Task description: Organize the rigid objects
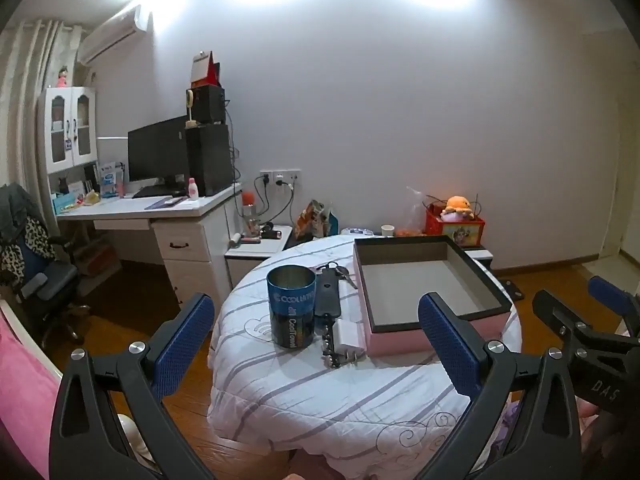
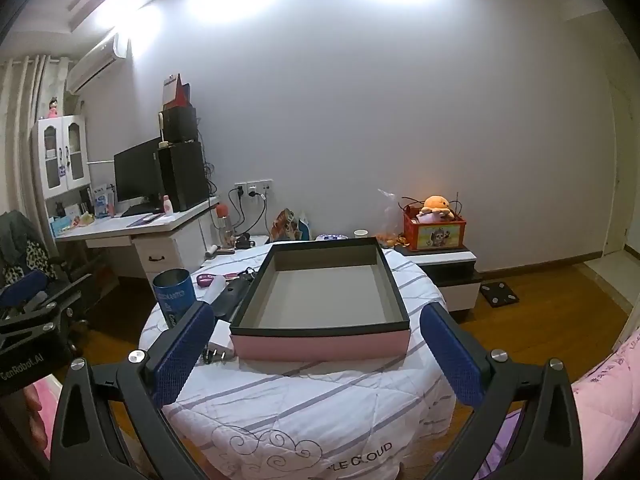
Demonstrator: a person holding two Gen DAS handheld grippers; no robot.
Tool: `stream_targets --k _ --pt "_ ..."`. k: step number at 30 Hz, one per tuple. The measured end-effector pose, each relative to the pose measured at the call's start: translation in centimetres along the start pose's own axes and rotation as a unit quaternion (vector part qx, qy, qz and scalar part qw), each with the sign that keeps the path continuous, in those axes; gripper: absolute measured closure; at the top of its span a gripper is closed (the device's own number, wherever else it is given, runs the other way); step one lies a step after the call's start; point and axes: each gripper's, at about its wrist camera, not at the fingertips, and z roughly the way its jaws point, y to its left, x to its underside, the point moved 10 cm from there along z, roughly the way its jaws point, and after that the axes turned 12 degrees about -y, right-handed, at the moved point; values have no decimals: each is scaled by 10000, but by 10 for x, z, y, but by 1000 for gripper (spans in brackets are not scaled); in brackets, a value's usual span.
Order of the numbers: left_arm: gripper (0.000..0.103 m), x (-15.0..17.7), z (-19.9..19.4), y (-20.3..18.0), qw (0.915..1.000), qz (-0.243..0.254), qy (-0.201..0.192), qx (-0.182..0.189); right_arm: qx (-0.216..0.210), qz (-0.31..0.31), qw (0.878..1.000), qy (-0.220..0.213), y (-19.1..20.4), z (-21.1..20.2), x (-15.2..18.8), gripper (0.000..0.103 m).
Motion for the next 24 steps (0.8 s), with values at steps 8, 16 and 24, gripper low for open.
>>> stream_targets --k 8,16,24 --pt "0 5 3 -2 10000 11 52 31 6 -61 10000 56 2 3 4 0" --pt "0 6 1 -2 9999 152 -37 16 -3 -71 10000 59 2 4 4 0" --pt "0 10 2 -12 9992 314 7 238 31 -122 9999 80 4 3 6 0"
